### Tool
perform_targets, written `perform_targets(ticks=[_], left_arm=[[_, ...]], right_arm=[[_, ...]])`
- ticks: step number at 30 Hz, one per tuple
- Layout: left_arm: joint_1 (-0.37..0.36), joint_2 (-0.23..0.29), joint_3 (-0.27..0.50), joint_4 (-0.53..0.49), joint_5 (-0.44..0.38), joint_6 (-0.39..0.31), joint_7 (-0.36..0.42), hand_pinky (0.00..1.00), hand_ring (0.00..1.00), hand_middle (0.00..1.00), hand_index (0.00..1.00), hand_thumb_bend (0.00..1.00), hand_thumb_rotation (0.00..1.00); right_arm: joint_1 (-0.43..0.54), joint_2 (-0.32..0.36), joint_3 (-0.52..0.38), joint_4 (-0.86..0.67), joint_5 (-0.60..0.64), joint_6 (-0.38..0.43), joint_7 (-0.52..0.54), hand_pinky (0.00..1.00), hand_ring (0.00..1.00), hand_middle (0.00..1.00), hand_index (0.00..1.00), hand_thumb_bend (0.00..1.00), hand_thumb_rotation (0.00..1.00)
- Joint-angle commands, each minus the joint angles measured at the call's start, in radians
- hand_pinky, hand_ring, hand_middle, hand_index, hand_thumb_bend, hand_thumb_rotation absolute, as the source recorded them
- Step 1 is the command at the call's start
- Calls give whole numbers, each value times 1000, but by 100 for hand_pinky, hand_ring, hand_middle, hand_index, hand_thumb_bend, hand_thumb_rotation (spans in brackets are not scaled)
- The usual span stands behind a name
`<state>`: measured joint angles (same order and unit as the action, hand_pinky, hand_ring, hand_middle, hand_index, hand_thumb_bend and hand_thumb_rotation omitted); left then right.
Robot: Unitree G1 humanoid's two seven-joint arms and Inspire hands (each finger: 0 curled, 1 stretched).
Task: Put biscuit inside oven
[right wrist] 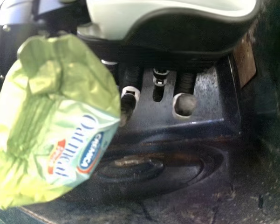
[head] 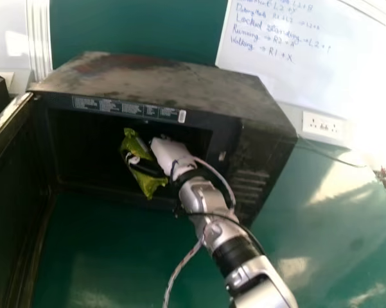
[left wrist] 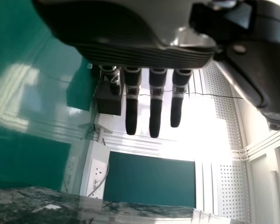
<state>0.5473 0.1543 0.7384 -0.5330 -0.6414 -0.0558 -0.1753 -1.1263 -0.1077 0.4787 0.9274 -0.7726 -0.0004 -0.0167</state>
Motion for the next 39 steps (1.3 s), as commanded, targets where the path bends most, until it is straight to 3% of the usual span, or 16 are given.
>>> perform_targets(ticks=[1, 4, 10, 13, 19, 23, 27, 31, 35, 39], left_arm=[[13, -8, -1, -4, -11, 0, -3, 66, 67, 71, 80, 83, 81], [15, -4, -1, 1, 3, -9, -9, 74, 75, 77, 79, 84, 81], [17, -5, -3, -3, -3, -3, -6, 76, 76, 78, 78, 84, 81], [19, -7, -4, -4, -2, -8, -10, 75, 70, 69, 76, 84, 81], [25, -11, -5, -6, -4, -11, -13, 75, 67, 65, 78, 84, 82], [27, -14, -8, -12, 8, -13, -8, 75, 71, 69, 78, 83, 82], [30, -18, -11, -20, 8, -9, -2, 70, 61, 56, 78, 84, 83], [30, -19, -12, -19, 0, -9, -4, 67, 74, 79, 78, 84, 85], [34, -21, -10, -16, -19, -12, -16, 71, 76, 84, 80, 86, 88], [40, -28, -9, -24, -28, -9, -14, 67, 72, 84, 81, 86, 86]], right_arm=[[-41, 10, 7, 29, 9, -17, -31, 0, 0, 0, 8, 60, 0], [-55, 11, 12, 73, 9, -35, -58, 0, 0, 0, 8, 60, 0], [-99, 24, 25, 179, 15, -55, -97, 0, 0, 0, 8, 61, 0], [-119, 32, 31, 227, 14, -57, -121, 0, 0, 0, 8, 61, 0], [-151, 43, 52, 304, 8, -69, -162, 0, 0, 0, 8, 60, 0], [-169, 41, 73, 337, 0, -82, -170, 0, 0, 0, 8, 61, 0], [-181, 44, 81, 358, 2, -89, -183, 0, 0, 0, 8, 61, 0], [-194, 45, 84, 371, 5, -93, -171, 0, 0, 0, 8, 60, 0], [-208, 51, 74, 383, 20, -84, -147, 0, 0, 0, 8, 59, 0], [-216, 52, 58, 390, 39, -87, -149, 0, 0, 0, 8, 59, 0]])
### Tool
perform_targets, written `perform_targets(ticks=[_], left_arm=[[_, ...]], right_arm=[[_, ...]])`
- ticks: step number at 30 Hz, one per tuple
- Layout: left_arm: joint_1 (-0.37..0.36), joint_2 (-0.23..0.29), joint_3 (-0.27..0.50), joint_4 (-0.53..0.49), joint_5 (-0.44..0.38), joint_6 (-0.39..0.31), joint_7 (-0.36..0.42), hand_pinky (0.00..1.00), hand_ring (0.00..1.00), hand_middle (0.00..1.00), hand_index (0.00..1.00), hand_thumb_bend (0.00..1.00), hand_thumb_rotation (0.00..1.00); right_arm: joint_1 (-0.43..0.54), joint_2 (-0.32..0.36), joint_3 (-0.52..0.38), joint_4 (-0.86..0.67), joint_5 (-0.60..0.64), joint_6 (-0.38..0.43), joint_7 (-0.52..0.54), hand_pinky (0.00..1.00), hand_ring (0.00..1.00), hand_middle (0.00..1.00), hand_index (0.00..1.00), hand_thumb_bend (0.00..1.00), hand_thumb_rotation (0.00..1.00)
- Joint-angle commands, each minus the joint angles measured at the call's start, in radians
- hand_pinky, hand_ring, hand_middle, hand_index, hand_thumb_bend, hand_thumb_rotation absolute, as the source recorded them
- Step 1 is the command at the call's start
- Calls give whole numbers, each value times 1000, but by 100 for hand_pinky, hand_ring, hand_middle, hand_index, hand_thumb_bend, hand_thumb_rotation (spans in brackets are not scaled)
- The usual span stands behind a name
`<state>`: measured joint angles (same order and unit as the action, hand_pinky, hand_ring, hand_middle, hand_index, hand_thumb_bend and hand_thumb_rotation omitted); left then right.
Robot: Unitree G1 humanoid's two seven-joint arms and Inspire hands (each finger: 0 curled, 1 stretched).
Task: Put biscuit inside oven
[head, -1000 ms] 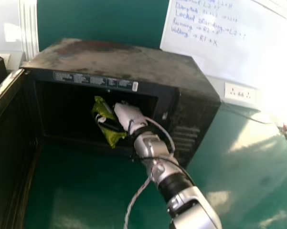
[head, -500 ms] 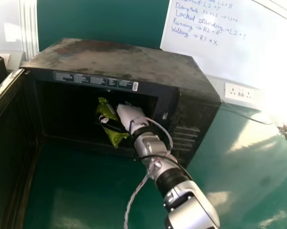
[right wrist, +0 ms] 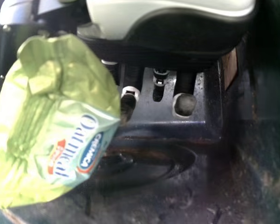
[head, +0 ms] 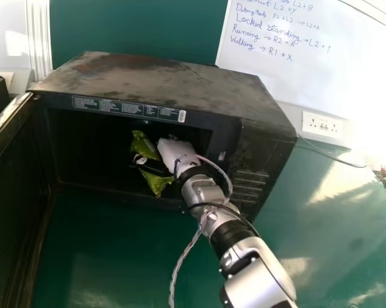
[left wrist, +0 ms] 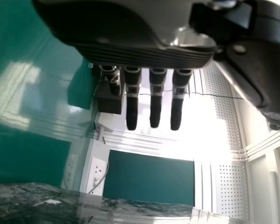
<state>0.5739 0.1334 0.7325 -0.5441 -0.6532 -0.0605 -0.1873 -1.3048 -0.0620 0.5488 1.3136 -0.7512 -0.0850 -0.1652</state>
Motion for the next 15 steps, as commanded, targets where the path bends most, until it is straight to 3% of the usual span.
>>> perform_targets(ticks=[1, 4, 6, 10, 15], left_arm=[[15, -7, -2, -13, -19, -5, -6, 68, 73, 84, 80, 86, 84], [18, -10, -2, -12, -34, -7, -19, 68, 75, 82, 80, 85, 83], [21, -11, -3, -16, -42, -6, -23, 62, 72, 79, 80, 85, 84], [25, -16, -4, -20, -42, -11, -28, 66, 76, 82, 82, 85, 85], [28, -19, -5, -21, -40, -14, -34, 65, 75, 77, 80, 85, 86]], right_arm=[[-39, 6, -17, 5, 23, -6, -2, 0, 0, 0, 8, 58, 0], [-43, 7, -19, 8, 29, -5, -5, 0, 0, 0, 8, 57, 0], [-47, 8, -11, 10, 21, -2, -11, 0, 0, 0, 9, 55, 0], [-54, 12, -10, 14, 21, -8, -2, 0, 0, 0, 9, 55, 0], [-60, 22, -9, 20, 21, -10, 4, 0, 0, 0, 9, 55, 0]])
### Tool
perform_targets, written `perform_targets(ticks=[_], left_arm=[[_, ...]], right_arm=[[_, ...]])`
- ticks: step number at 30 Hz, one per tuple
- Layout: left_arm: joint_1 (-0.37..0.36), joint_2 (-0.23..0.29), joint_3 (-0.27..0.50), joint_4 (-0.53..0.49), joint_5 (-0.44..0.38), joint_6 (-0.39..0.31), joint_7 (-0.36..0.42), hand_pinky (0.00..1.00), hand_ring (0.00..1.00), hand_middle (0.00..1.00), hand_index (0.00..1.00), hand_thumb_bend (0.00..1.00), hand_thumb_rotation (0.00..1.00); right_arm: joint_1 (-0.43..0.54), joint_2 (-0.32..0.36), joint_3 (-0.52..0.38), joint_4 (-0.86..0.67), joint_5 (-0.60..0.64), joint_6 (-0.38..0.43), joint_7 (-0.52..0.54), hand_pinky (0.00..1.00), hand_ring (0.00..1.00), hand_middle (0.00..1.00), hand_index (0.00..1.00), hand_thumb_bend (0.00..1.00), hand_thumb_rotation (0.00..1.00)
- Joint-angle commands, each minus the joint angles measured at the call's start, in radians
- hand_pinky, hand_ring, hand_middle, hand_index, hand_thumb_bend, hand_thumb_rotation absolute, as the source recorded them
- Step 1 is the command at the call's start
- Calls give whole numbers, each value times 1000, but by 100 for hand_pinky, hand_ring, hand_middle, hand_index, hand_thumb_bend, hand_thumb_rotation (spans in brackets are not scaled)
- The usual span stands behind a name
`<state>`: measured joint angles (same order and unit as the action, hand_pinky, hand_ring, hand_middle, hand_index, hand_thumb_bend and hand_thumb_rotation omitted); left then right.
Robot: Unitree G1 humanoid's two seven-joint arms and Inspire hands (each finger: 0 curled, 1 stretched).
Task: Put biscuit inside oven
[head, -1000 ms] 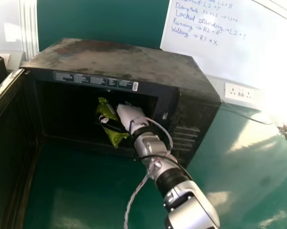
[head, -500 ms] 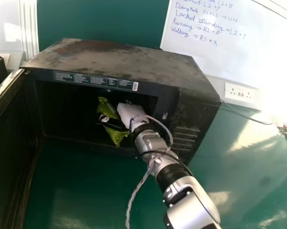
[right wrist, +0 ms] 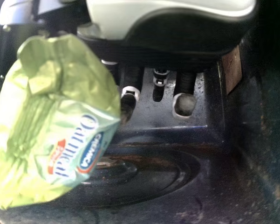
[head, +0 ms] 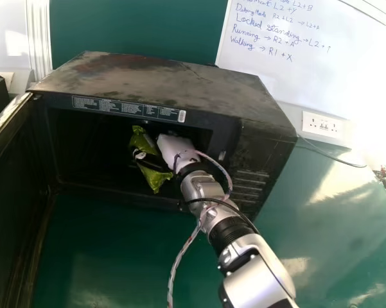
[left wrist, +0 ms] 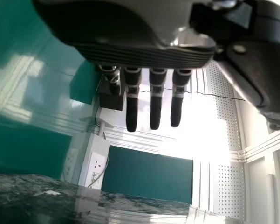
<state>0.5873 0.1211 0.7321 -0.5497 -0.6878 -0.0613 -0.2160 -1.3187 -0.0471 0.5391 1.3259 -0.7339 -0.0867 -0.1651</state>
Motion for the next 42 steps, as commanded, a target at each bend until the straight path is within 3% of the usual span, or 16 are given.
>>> perform_targets(ticks=[1, 5, 8, 16, 25, 28, 31, 39, 42], left_arm=[[15, -6, -4, -16, -5, -12, -5, 65, 74, 77, 80, 85, 86], [19, -9, -4, -19, -3, -12, -2, 68, 73, 80, 78, 87, 88], [20, -10, -6, -24, -11, -6, 3, 68, 71, 76, 75, 86, 87], [22, -12, -6, -21, -8, -11, -1, 77, 74, 79, 78, 86, 87], [28, -13, -7, -17, 1, -29, -16, 69, 75, 81, 79, 84, 88], [28, -14, -3, -8, 10, -41, -24, 71, 78, 83, 81, 85, 87], [26, -13, -3, 2, 18, -52, -28, 71, 79, 85, 82, 84, 88], [30, -15, -5, 13, 24, -70, -37, 66, 75, 84, 81, 82, 86], [32, -14, -6, 17, 24, -76, -45, 71, 77, 84, 81, 82, 87]], right_arm=[[-48, 10, 3, 10, 1, -7, 7, 0, 0, 0, 9, 55, 0], [-54, 21, 5, 15, 0, 0, 12, 0, 0, 0, 8, 55, 0], [-56, 29, 2, 20, 4, 1, 11, 0, 0, 0, 8, 55, 0], [-57, 39, -5, 26, 11, -4, 13, 0, 0, 0, 9, 58, 0], [-36, 47, -5, 30, 11, -13, 3, 0, 0, 0, 9, 56, 0], [-29, 47, -7, 31, 12, -14, -1, 0, 0, 0, 9, 58, 0], [-23, 45, -4, 33, 9, -16, -3, 0, 0, 0, 10, 66, 0], [8, 47, -14, 37, 19, -15, -21, 0, 0, 0, 11, 67, 0], [14, 43, -7, 39, 13, -10, -25, 0, 0, 0, 10, 67, 0]])
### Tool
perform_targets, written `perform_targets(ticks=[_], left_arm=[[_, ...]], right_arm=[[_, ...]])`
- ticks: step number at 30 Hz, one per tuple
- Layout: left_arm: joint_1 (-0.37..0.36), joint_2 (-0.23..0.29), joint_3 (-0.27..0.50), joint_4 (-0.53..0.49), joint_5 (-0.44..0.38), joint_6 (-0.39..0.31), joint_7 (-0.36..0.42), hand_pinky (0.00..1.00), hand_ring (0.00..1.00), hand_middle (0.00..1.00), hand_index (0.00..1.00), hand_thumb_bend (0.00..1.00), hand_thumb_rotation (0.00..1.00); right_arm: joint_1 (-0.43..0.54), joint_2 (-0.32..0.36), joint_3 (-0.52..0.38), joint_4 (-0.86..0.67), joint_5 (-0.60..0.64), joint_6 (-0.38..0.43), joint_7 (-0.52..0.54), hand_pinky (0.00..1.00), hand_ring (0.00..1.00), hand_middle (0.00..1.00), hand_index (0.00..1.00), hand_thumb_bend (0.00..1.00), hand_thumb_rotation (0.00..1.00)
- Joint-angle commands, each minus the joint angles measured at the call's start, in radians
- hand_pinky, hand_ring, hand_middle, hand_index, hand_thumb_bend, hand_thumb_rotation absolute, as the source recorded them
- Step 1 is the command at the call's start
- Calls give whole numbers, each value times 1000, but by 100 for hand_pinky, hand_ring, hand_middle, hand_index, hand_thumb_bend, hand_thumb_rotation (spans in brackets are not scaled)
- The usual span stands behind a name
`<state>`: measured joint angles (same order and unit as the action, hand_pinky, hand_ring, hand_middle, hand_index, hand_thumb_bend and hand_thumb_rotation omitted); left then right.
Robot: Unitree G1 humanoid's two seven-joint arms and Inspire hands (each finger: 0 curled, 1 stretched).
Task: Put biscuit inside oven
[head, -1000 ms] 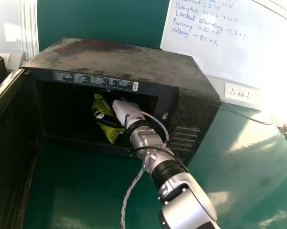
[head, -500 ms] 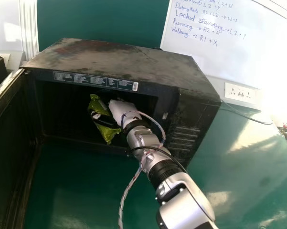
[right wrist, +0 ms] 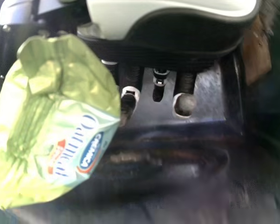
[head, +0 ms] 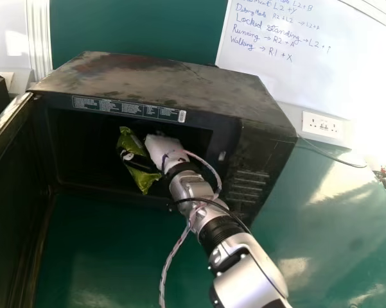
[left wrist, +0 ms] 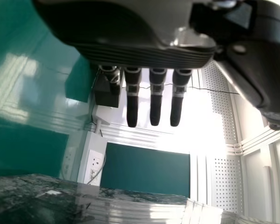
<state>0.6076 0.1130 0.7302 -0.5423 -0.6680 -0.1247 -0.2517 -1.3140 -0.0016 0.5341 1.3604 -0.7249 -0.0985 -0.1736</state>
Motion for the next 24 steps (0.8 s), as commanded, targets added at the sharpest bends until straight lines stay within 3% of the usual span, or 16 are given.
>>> perform_targets(ticks=[1, 13, 17, 19, 24], left_arm=[[13, -4, -4, 11, -3, -12, -15, 72, 77, 84, 81, 83, 88], [31, 38, 10, 66, -95, 6, -127, 73, 78, 82, 81, 83, 88], [35, 51, 19, 92, -99, 4, -152, 72, 71, 70, 78, 83, 90], [29, 53, 21, 105, -106, 2, -159, 73, 70, 70, 77, 84, 92], [22, 49, 21, 118, -97, -13, -166, 74, 65, 65, 79, 83, 92]], right_arm=[[11, -4, 1, 5, 0, 4, -20, 0, 0, 0, 10, 67, 0], [16, -16, -4, 7, 5, 5, -24, 0, 0, 3, 23, 71, 0], [19, -18, 2, 8, 0, 10, -24, 0, 0, 12, 31, 75, 0], [20, -18, 2, 9, -1, 15, -21, 0, 1, 18, 44, 57, 4], [24, -18, 3, 9, -1, 23, -21, 0, 14, 29, 48, 53, 6]])
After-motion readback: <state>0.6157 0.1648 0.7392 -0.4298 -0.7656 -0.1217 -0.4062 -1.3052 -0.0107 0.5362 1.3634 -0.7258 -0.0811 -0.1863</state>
